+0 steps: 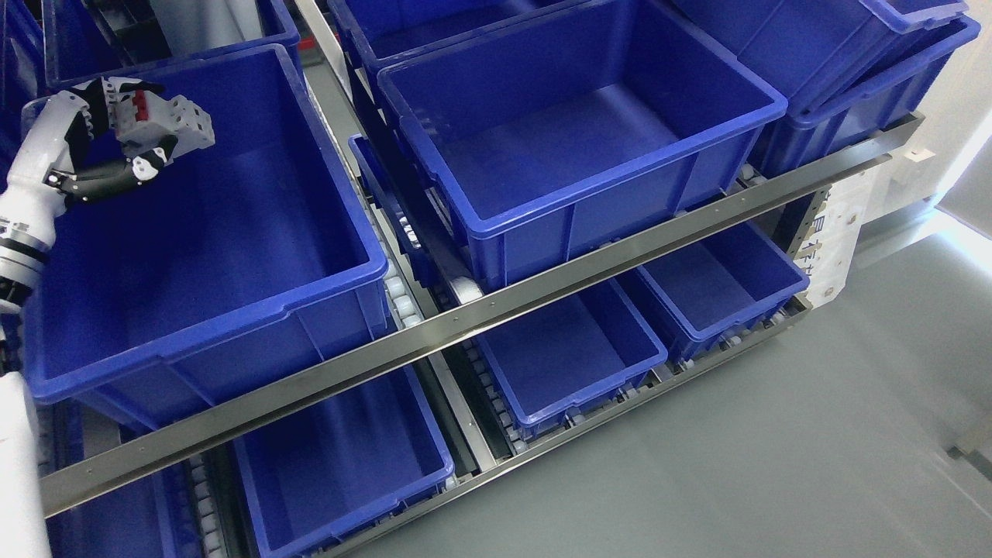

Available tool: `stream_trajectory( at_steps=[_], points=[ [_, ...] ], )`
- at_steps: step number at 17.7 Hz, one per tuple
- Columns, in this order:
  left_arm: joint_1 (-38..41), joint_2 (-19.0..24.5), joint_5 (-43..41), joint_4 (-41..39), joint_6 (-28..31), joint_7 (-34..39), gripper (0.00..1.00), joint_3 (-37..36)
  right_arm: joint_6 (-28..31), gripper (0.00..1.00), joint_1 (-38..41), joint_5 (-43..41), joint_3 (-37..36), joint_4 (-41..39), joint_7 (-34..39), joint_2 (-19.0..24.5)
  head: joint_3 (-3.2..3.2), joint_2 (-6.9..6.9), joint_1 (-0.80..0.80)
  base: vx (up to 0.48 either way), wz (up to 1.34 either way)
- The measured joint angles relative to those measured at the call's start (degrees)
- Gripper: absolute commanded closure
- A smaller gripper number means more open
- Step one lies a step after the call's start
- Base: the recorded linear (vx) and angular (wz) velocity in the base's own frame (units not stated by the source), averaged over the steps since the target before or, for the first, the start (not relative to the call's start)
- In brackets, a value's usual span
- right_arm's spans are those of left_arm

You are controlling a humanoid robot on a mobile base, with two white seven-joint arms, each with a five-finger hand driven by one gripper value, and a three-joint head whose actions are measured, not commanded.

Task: Place circuit breaker on shelf
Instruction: 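Lower the left hand into the upper blue bin and release the breaker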

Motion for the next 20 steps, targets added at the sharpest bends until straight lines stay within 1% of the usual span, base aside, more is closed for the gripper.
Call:
stream_trajectory(
  at_steps=[4, 9, 15, 18, 20],
  points=[
    [-3.97, 1.41, -5.45, 5.72, -0.08, -0.06, 0.85, -2.30, 0.00, 0.00, 0.00, 0.00, 0.00, 0.00, 0.00, 0.00, 0.00, 0.00, 0.00, -0.003, -0.03],
    [-10.35, 2.57, -10.15, 14.51, -0.16, 0.01, 0.85, -5.56, 0.00, 0.00, 0.00, 0.00, 0.00, 0.00, 0.00, 0.00, 0.00, 0.00, 0.00, 0.001, 0.01],
    [-16.24, 2.33, -12.68, 24.11, 1.92, 0.52, 0.83, -10.69, 0.00, 0.00, 0.00, 0.00, 0.00, 0.00, 0.00, 0.00, 0.00, 0.00, 0.00, 0.000, 0.00],
    [-17.50, 1.66, -13.28, 27.93, 2.36, 1.31, 0.80, -12.83, 0.00, 0.00, 0.00, 0.00, 0.00, 0.00, 0.00, 0.00, 0.00, -0.01, 0.00, -0.004, -0.03],
    [-17.95, 1.32, -13.50, 29.67, 2.57, 1.49, 0.73, -13.82, 0.00, 0.00, 0.00, 0.00, 0.00, 0.00, 0.00, 0.00, 0.00, -0.01, 0.00, 0.000, 0.00]
  ],
)
